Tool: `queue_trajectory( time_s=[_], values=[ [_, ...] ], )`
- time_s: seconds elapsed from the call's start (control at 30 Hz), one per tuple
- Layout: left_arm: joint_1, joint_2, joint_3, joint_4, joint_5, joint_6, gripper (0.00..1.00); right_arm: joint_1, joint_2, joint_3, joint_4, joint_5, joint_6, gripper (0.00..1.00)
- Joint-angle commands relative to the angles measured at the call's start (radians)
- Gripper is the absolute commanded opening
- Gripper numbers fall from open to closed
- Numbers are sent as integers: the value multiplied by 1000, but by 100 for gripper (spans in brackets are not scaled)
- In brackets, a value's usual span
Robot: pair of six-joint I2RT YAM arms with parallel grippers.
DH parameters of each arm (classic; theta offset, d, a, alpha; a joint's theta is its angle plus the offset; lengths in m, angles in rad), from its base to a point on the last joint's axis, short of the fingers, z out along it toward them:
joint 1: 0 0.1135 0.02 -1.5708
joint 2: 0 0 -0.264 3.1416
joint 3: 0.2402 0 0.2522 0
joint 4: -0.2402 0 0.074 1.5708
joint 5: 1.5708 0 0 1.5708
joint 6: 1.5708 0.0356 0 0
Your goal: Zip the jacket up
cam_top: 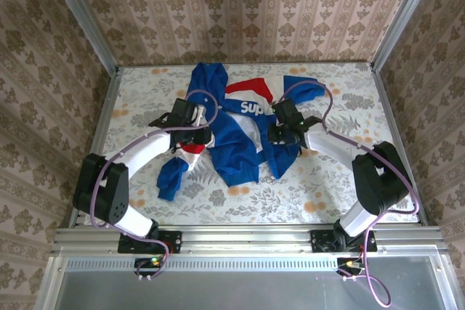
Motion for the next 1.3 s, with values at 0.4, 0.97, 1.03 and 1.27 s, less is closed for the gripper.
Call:
queue_trajectory(
  time_s=[0.4, 0.97, 1.03, 1.27],
  values=[
    [-366, 52, -20, 51, 16, -299, 43, 82, 60, -146, 125, -110, 128, 21],
    [-568, 249, 33, 98, -34, -494, 60, 53, 66, -225, 221, -172, 184, 19],
    [-576, 276, 37, 94, -43, -499, 61, 52, 63, -228, 217, -172, 183, 19],
    [-577, 289, 15, 90, -55, -510, 53, 50, 54, -242, 212, -169, 177, 19]
  ],
)
